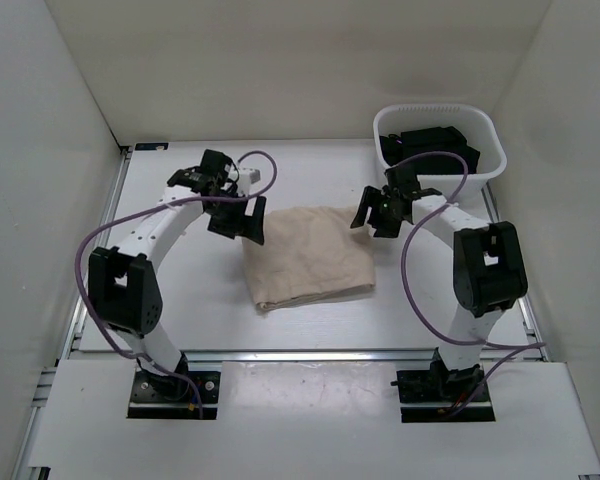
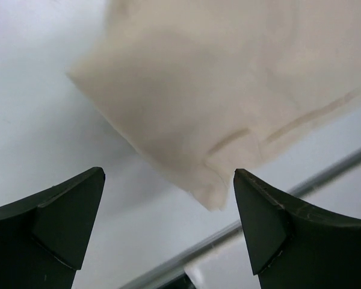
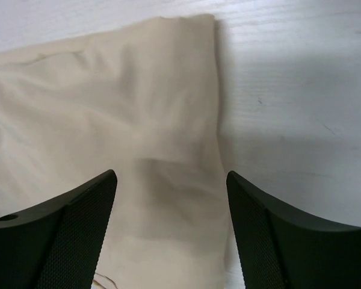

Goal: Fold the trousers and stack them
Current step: Fold the trousers

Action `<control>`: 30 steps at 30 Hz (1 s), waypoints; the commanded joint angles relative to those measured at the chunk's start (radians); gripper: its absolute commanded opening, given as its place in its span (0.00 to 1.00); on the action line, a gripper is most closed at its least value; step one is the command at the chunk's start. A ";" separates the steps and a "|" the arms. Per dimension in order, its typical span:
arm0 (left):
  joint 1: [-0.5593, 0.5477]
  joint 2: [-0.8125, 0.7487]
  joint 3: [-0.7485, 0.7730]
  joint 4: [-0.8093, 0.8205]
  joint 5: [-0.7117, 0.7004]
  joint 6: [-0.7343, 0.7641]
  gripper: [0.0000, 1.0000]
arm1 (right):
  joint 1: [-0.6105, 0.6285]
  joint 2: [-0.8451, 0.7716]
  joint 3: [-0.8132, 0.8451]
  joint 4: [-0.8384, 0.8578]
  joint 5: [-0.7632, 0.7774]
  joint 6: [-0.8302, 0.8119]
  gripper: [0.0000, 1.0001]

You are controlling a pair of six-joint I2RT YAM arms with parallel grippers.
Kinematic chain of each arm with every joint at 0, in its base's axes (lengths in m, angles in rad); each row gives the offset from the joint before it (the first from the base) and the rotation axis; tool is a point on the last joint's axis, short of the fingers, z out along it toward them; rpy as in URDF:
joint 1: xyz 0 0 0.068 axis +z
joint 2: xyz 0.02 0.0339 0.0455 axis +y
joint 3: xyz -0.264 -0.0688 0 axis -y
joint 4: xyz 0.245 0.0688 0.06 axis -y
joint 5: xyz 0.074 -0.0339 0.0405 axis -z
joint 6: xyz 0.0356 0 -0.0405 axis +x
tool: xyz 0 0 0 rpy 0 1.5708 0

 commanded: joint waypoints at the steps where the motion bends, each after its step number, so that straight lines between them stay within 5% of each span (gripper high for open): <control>1: 0.078 0.080 0.094 0.063 -0.071 0.005 1.00 | -0.011 -0.093 -0.024 -0.081 0.070 -0.043 0.79; 8: 0.167 0.323 0.251 0.063 0.128 0.005 0.94 | 0.017 -0.318 -0.319 0.005 0.035 0.084 0.83; 15: 0.135 0.418 0.310 0.085 0.133 0.005 0.51 | 0.026 -0.395 -0.596 0.204 -0.026 0.253 0.83; 17: 0.135 0.427 0.331 0.085 0.142 0.005 0.28 | 0.026 -0.371 -0.618 0.253 -0.047 0.253 0.77; 18: 0.135 0.439 0.340 0.085 0.142 0.005 0.19 | 0.026 -0.357 -0.618 0.253 -0.058 0.253 0.65; 22: 0.135 0.462 0.340 0.085 0.099 0.005 0.14 | 0.026 -0.308 -0.594 0.243 -0.058 0.221 0.17; 23: 0.135 0.473 0.340 0.085 0.079 0.005 0.14 | 0.026 -0.308 -0.594 0.234 -0.058 0.221 0.12; 27: 0.144 0.482 0.372 0.108 0.039 0.005 0.14 | 0.017 -0.320 -0.594 0.215 -0.058 0.212 0.06; 30: 0.144 0.482 0.401 0.108 0.039 0.005 0.14 | 0.017 -0.344 -0.603 0.206 -0.081 0.191 0.20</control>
